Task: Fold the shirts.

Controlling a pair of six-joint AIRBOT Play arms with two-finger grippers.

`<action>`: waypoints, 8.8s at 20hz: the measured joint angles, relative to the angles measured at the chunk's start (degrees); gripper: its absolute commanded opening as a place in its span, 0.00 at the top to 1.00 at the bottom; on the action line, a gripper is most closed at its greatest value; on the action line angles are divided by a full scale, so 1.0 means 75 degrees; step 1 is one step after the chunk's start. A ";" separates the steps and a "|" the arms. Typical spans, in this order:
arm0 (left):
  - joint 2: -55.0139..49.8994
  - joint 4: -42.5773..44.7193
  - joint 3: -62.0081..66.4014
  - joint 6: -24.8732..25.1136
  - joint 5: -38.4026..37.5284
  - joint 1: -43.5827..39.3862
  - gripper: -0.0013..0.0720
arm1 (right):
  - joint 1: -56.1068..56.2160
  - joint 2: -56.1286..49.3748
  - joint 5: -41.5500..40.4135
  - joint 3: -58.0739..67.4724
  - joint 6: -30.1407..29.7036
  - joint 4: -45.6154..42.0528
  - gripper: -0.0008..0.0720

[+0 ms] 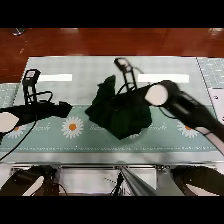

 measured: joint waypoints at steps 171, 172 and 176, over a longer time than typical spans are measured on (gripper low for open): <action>0.2492 -0.1448 0.6916 0.1495 -0.1244 0.4625 0.96 | -0.7137 0.5692 0.4736 0.5502 -0.0629 -0.2055 0.95; 0.2524 -0.1373 0.6671 0.1463 -0.1241 0.4581 0.96 | -0.7137 0.5796 0.4788 0.5199 -0.0609 -0.2119 0.95; 0.2232 -0.1448 0.5260 0.1387 -0.1247 0.4491 0.96 | -0.7137 0.5747 0.4741 0.3614 -0.0679 -0.1886 0.95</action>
